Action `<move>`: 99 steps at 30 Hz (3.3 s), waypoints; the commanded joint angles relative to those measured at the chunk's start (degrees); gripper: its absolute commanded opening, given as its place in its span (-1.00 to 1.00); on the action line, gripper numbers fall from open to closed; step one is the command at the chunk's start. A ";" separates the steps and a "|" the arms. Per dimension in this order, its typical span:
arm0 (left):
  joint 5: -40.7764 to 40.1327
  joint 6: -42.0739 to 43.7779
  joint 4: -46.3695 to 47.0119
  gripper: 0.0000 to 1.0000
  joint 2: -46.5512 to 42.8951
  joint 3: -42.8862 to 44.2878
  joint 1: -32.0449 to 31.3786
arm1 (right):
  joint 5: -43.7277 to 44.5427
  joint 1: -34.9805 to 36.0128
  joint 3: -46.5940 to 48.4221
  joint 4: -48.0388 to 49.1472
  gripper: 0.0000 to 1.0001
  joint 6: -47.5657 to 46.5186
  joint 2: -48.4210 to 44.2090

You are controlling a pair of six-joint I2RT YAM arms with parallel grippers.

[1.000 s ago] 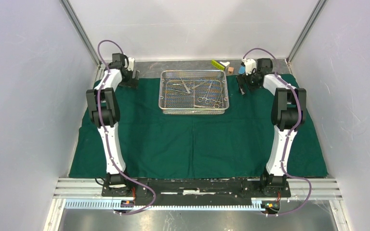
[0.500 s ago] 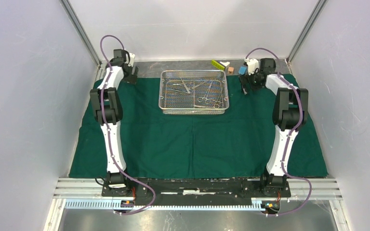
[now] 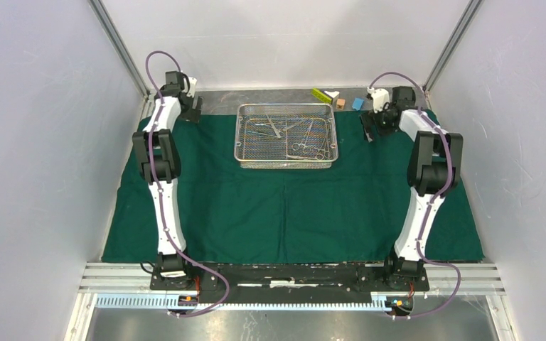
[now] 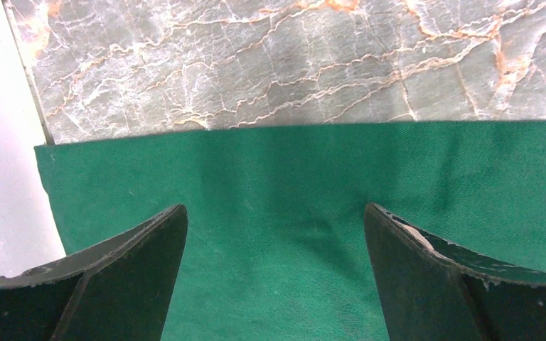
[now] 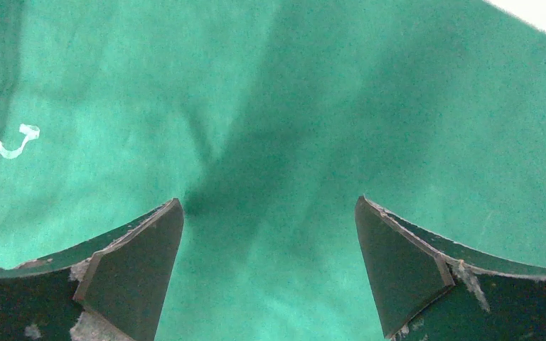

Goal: Open and lay out the surgical kit
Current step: Smooth out the surgical kit at the center of the board.

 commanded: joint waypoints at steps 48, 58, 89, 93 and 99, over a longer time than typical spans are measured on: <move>17.17 65.16 -11.33 0.92 -86.25 -99.08 -2.43 | 0.21 4.39 -68.34 -23.90 0.96 -48.19 -64.57; 15.80 72.26 -19.66 0.86 -90.40 -99.18 -2.95 | 0.59 5.22 -68.75 -26.70 0.96 -47.60 -66.82; 24.20 62.26 -16.36 1.00 -72.89 -79.65 14.00 | 0.00 -3.96 -51.68 -8.58 0.96 -27.11 -57.14; 23.75 67.35 -16.33 1.00 -72.77 -82.97 19.16 | 0.03 -5.53 -53.37 -7.77 0.96 -28.48 -56.60; 21.35 71.77 -12.80 0.98 -70.23 -87.82 24.86 | -0.04 -6.40 -53.79 -7.90 0.96 -29.59 -55.84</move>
